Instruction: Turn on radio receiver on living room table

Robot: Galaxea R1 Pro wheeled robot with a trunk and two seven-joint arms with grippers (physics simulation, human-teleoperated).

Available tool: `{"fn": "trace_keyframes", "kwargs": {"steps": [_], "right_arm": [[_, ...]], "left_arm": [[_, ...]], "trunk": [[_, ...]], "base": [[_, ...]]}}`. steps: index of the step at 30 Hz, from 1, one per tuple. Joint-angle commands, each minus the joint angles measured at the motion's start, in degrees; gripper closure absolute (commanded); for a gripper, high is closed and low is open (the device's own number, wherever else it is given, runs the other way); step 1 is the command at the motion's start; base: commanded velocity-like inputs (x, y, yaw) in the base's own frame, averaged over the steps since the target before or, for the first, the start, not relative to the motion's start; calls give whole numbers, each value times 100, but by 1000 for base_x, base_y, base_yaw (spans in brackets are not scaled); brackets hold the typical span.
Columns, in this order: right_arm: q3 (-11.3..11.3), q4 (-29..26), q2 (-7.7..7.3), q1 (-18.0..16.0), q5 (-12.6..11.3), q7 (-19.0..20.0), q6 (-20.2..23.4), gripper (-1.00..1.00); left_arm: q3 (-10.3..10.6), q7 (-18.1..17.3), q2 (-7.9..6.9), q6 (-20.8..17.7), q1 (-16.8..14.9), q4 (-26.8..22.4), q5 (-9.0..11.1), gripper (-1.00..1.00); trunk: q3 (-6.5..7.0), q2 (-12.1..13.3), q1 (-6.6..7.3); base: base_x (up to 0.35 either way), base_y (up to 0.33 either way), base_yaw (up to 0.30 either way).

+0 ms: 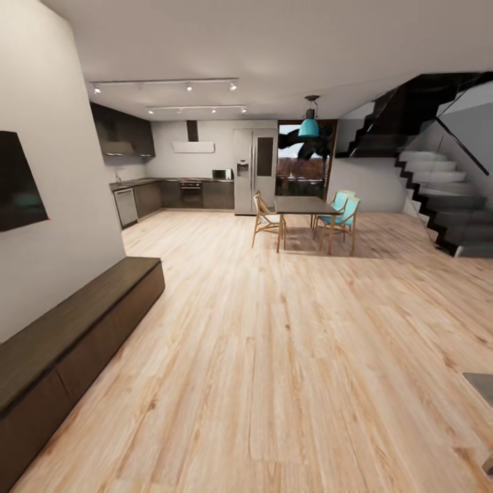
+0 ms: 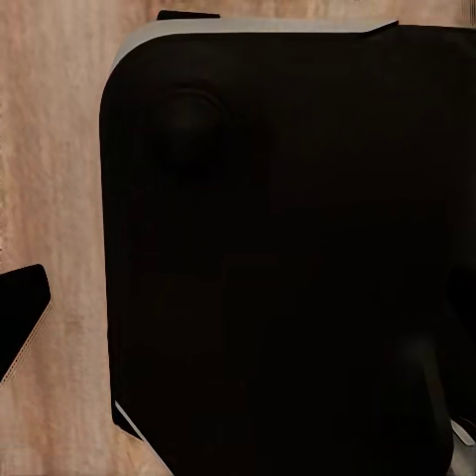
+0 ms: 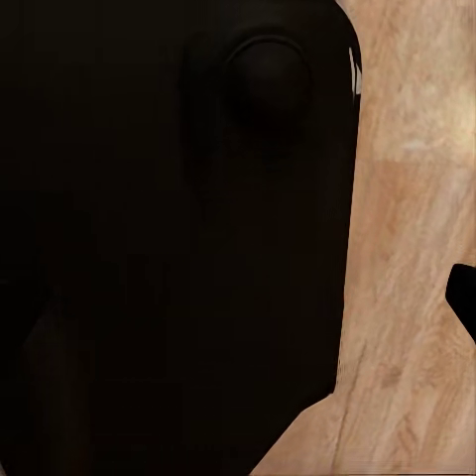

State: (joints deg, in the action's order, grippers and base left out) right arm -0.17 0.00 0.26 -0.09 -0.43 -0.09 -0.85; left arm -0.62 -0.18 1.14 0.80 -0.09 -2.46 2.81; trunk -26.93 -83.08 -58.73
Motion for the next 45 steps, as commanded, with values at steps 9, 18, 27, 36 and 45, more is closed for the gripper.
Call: {"fn": "trace_keyframes", "kwargs": {"steps": [9, 18, 27, 36, 45], "right_arm": [[0, 0, 0, 0, -1, 0, -1, -100], [0, 1, 0, 0, -1, 0, -2, -100], [0, 0, 0, 0, -1, 0, -1, -100], [0, 0, 0, 0, -1, 0, -3, -100], [0, 0, 0, 0, -1, 0, -3, -100]], "left_arm": [[0, 0, 0, -1, 0, 0, 0, -100], [0, 0, 0, -1, 0, 0, 0, -100], [0, 0, 0, -1, 0, 0, 0, -100], [0, 0, 0, -1, 0, 0, 0, -100], [0, 0, 0, -1, 0, 0, 0, -100]], "trunk": [[0, 0, 0], [0, 0, 0], [0, 0, 0], [0, 0, 0], [0, 0, 0]], "base": [[0, 0, -286], [0, 0, -286], [0, 0, -286], [0, 0, -286], [0, 0, -286]]}}
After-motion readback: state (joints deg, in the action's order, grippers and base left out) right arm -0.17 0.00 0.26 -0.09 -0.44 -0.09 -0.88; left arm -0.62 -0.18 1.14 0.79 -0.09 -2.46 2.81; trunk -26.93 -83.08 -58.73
